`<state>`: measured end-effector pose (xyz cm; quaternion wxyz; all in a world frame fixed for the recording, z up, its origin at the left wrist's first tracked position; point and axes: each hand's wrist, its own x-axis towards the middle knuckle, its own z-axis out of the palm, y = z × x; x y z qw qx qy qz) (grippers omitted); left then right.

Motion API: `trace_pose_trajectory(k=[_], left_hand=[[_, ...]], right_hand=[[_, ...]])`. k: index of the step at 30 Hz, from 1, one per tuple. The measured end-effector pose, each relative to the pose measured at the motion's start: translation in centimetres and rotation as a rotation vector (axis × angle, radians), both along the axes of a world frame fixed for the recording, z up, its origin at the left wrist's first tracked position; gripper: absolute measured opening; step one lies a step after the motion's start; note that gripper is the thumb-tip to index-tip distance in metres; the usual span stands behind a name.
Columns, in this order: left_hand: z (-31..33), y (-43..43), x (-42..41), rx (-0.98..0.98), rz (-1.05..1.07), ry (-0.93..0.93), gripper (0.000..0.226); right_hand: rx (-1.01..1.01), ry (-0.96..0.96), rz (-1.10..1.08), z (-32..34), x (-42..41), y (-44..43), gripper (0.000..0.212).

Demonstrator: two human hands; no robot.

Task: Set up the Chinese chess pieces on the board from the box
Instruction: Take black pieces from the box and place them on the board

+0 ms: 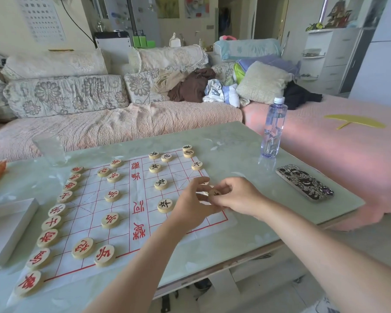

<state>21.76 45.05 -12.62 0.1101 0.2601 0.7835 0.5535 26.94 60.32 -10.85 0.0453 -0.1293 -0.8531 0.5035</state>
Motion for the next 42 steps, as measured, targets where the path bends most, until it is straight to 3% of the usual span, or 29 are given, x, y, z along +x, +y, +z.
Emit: trace_pose_trajectory(k=[5,9,15,23,33,42], left_hand=[[-1.4,-1.1,-0.8,-0.444,-0.021,0.382,0.055],[-2.1,-2.0,-1.0,-0.47,0.034,0.431,0.042],[-2.1,-3.5,-1.5,-0.485,0.051,0.485,0.036],[-0.4,-9.8,-3.5,-0.515,0.14,0.524,0.032],[2.1,-26.5,-8.1,-0.633,0.453,0.425,0.027],[1.1,-41.2,-11.6,-0.645,0.754,0.294,0.031]], right_hand=[[0.439,-0.077,0.139,-1.0,1.3,1.3,0.026],[0.614,-0.125,0.238,-1.9,1.6,1.4,0.039],[0.817,-0.182,0.251,-0.5,1.3,0.3,0.043],[0.647,0.05,0.221,2.4,-2.5,-6.8,0.016],[0.498,0.116,0.414,2.0,-10.3,-22.4,0.015],[0.556,0.142,0.566,2.0,-17.7,-36.5,0.019]])
